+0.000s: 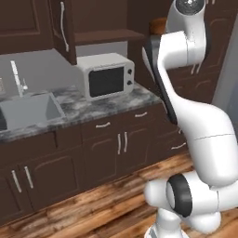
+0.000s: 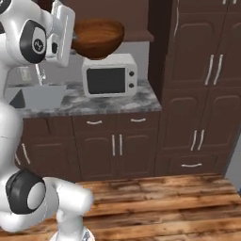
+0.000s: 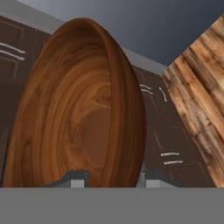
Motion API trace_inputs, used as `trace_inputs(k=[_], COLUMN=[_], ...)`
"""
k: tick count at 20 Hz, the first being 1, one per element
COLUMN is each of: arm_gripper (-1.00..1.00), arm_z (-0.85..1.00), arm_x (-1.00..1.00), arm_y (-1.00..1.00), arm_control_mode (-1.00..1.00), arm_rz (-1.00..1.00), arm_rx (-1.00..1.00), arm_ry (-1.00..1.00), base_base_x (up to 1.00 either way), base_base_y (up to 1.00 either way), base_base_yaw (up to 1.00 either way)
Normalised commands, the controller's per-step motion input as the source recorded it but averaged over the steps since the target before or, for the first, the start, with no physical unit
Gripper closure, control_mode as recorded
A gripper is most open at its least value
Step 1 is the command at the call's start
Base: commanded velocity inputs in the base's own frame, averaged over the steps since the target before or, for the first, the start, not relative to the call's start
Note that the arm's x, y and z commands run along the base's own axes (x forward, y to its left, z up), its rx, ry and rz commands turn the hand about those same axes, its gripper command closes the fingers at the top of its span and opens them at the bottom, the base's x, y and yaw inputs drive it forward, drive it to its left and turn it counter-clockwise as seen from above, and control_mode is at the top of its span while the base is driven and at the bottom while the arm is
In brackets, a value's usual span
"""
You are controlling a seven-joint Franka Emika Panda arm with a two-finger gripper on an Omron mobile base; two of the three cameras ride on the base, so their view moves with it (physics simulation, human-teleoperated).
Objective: Move the bowls from the cabinet to the plates on the dining table.
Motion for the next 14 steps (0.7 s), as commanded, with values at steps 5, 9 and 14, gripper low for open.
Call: trace_inputs(k=[5,9,14], arm_gripper=[1.0,1.0,1.0], arm_z=[0.0,0.0,0.0], arm_x=[0.0,0.0,0.0], arm_y=[0.0,0.0,0.0], arm_control_mode=[1.0,1.0,1.0], arm_rz=[0.0,0.0,0.0], arm_rx=[0.0,0.0,0.0], arm_ry=[0.0,0.0,0.0], base_base_x=[-0.71,-0.79,-0.73], base_base_y=[0.36,0.18,0.18], base_base_yaw=[0.26,0.25,0.27])
